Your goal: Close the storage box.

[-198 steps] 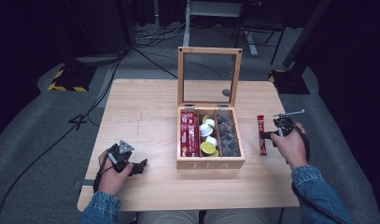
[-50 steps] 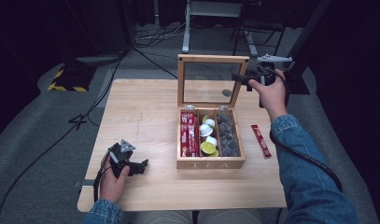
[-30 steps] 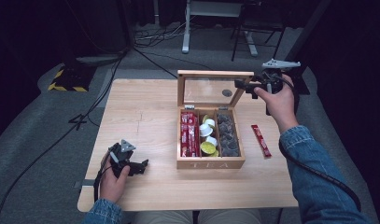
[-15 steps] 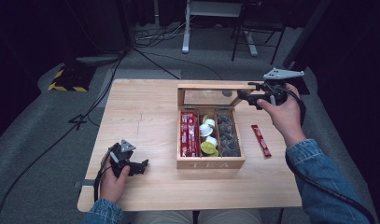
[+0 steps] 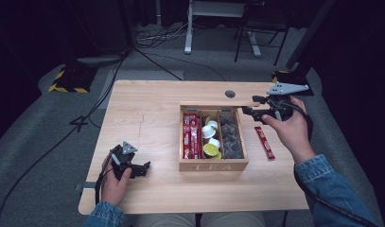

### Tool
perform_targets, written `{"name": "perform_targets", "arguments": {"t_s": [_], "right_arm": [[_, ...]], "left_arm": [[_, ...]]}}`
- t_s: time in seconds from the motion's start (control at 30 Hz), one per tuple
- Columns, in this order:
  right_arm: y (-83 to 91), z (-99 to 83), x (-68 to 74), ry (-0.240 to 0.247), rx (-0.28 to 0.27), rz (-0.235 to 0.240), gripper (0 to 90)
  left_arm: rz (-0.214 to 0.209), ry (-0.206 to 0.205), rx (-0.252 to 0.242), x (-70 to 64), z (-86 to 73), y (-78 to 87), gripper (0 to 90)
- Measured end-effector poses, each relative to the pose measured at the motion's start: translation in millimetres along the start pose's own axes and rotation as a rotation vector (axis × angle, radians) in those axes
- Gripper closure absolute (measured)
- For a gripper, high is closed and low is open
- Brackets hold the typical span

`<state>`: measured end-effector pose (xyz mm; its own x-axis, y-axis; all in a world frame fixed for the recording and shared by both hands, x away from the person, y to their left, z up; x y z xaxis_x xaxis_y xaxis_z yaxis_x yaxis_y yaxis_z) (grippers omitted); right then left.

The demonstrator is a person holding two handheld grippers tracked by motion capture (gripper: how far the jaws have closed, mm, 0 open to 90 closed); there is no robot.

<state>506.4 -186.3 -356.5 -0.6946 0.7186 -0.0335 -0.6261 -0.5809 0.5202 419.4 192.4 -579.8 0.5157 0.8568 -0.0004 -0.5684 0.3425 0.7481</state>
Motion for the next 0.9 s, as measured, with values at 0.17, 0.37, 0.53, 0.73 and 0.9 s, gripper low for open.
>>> {"name": "perform_targets", "arguments": {"t_s": [0.17,0.37,0.53,0.73,0.9], "right_arm": [[4.5,-14.2,9.5,0.021,0.025,0.008,38.1],[8.0,-27.6,17.4,0.035,0.045,0.015,38.1],[10.3,-37.4,22.8,0.042,0.055,0.018,38.1],[11.4,-48.8,28.4,0.052,0.074,0.022,38.1],[12.2,-62.2,34.5,0.064,0.099,0.022,37.6]], "left_arm": [[0.001,0.002,-0.004,-0.1,0.3,-0.3,1.2],[0.001,0.002,-0.002,0.0,0.1,-0.2,1.2],[0.003,0.001,-0.004,0.1,0.3,-0.3,1.2],[0.002,0.002,-0.003,0.0,0.2,-0.2,1.2],[0.002,0.002,-0.003,0.0,0.2,-0.3,1.2]]}}
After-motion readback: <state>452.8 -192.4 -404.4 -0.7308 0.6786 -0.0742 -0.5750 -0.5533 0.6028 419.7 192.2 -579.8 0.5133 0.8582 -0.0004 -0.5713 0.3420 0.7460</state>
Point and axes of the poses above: each handheld gripper's, and its own axes: y roughly backward along the jaws, z roughly out of its top, x roughly to its left, the point moved 10 cm from there along -y, roughly forward along the jaws, and after that the axes turned 2 degrees about -y, right-handed, at the moved point
